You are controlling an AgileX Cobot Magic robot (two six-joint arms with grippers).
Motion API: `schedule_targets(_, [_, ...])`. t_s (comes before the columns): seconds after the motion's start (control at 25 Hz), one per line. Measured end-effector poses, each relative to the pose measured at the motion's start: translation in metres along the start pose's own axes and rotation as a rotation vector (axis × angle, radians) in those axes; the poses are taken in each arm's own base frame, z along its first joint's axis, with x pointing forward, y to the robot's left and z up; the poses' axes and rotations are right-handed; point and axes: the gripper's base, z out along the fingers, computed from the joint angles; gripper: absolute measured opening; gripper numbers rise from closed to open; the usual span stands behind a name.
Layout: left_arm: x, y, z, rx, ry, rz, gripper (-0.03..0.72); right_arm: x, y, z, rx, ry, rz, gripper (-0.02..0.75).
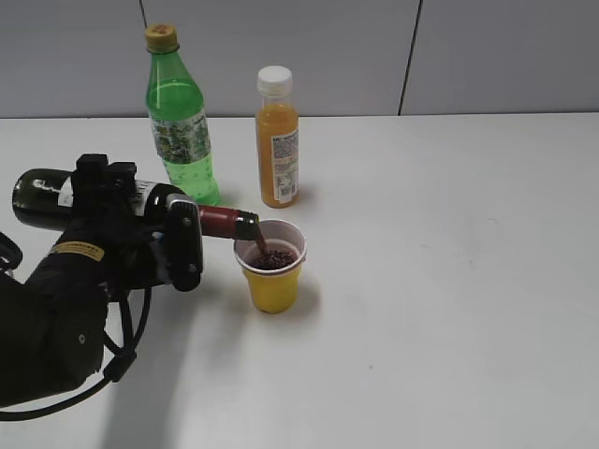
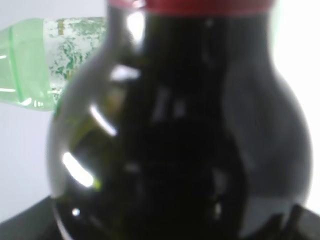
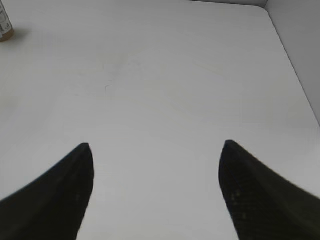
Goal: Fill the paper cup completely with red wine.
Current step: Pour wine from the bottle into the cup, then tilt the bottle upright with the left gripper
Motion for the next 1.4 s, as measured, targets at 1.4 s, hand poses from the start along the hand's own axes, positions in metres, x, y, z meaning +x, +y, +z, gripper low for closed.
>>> schedule_targets(1.4, [0.0003,0.0007,0.0,-0.007,0.003,0.002,0.555,0.0,0.0,0.0,0.0,0.0,0.0,0.589])
